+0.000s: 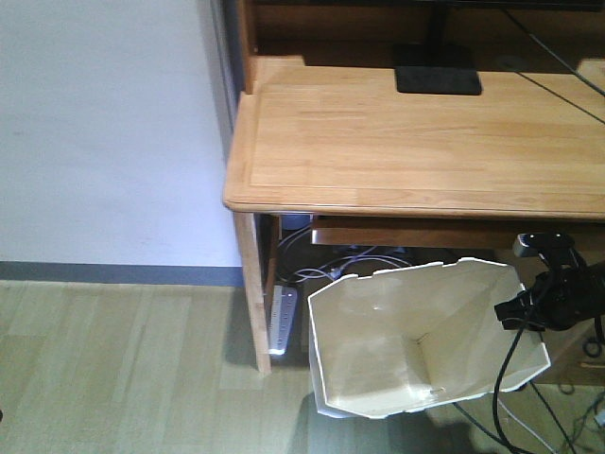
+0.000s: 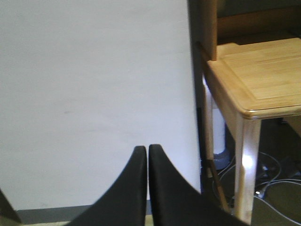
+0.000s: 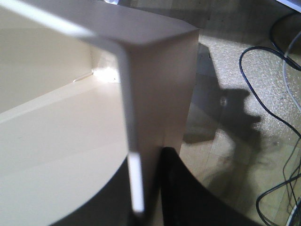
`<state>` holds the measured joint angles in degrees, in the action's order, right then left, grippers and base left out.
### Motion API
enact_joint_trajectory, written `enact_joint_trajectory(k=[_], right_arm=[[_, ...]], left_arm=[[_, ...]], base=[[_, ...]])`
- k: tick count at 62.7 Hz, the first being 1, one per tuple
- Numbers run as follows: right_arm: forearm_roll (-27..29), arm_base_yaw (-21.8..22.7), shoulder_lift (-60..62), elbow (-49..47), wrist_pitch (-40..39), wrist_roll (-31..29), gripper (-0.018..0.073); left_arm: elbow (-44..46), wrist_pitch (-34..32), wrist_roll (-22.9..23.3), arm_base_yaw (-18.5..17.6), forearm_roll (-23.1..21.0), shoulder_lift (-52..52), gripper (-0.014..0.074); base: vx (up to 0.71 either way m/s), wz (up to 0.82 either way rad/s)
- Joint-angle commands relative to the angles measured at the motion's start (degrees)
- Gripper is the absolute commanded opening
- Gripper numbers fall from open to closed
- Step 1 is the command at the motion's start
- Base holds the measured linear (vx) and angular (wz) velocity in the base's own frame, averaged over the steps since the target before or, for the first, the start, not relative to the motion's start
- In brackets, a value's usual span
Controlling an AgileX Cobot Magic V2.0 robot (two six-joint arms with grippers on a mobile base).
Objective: Move trash bin to bedside with robot
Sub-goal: 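Hold the bin in the right gripper while the base turns toward the bed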
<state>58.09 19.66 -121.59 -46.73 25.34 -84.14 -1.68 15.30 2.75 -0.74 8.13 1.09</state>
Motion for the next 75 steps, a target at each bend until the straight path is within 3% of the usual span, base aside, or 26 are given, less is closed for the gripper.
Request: enact_joint_trajectory(k=[1,75], right_arm=[[3.50,0.08,3.63,-0.74,9.08,0.17,-0.0006],[3.50,0.13,3.63,-0.74,9.08,0.17,-0.0006]], left_arm=[[-1.60,-4.23,0.46,-0.36,-0.10,0.54,-0.0006],[-1.60,-4.23,0.46,-0.36,-0.10,0.54,-0.0006]], base=[[-0.03,0.28],[-0.02,0.47]])
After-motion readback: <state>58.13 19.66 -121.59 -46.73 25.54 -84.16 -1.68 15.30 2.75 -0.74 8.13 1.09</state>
